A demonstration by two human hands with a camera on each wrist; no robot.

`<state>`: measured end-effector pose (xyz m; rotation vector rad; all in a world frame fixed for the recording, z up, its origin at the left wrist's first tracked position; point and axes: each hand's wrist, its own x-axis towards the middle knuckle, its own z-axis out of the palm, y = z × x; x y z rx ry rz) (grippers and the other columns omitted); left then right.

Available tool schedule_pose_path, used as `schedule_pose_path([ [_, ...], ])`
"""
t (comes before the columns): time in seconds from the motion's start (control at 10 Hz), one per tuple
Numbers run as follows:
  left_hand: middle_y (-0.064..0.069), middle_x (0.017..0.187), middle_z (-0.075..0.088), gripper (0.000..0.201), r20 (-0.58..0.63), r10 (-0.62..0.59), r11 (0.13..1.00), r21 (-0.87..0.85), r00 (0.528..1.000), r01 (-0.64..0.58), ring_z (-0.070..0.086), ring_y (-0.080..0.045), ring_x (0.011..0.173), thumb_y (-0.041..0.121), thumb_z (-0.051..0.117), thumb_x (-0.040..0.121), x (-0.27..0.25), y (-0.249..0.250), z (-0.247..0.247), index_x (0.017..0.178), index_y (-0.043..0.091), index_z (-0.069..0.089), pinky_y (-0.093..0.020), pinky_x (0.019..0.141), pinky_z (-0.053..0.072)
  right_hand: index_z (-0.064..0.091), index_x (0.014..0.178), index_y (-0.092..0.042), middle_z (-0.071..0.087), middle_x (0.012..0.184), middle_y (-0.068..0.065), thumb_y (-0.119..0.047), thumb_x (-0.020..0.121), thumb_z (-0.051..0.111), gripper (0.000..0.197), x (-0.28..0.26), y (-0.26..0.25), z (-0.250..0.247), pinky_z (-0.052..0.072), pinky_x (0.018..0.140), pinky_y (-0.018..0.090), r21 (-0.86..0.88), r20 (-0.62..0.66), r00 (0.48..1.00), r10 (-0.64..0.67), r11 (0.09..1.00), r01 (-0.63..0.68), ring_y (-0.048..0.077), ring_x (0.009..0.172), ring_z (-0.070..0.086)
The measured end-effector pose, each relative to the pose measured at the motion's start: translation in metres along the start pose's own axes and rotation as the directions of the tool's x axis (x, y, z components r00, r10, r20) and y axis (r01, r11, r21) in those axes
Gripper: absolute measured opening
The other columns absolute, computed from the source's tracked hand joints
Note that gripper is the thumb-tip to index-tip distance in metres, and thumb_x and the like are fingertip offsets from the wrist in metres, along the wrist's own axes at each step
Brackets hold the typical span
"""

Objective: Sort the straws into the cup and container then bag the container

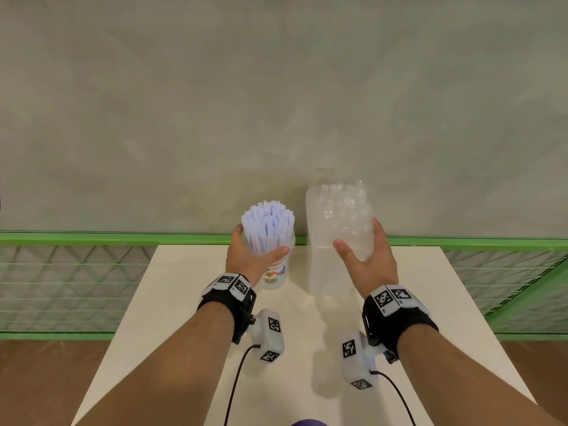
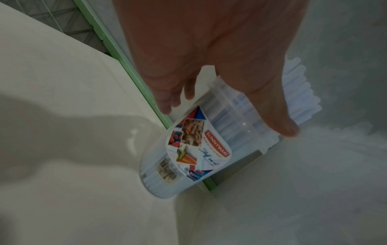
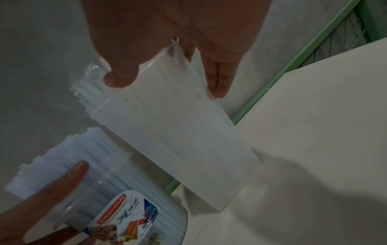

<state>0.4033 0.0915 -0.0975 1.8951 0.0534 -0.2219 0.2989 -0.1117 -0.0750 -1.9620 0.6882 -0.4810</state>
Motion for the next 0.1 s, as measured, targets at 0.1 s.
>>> schedule_pose_path([
  [0.1, -0.001, 0.158, 0.02, 0.14, -0.025, 0.018, 0.997, 0.071, 1.0, -0.016, 0.025, -0.023, 0.145, 0.052, 0.093, 0.042, -0.0099, 0.0078, -0.0057, 0.151, 0.033, 0.007, -0.047, 0.116, 0.028, 0.011, 0.156, -0.027, 0.017, 0.163, -0.005, -0.051, 0.078, 0.076, 0.104, -0.0013, -0.006, -0.005, 0.019, 0.117, 0.029, 0.028, 0.044, 0.999, 0.007, 1.0, -0.008, 0.016, 0.149, 0.019],
])
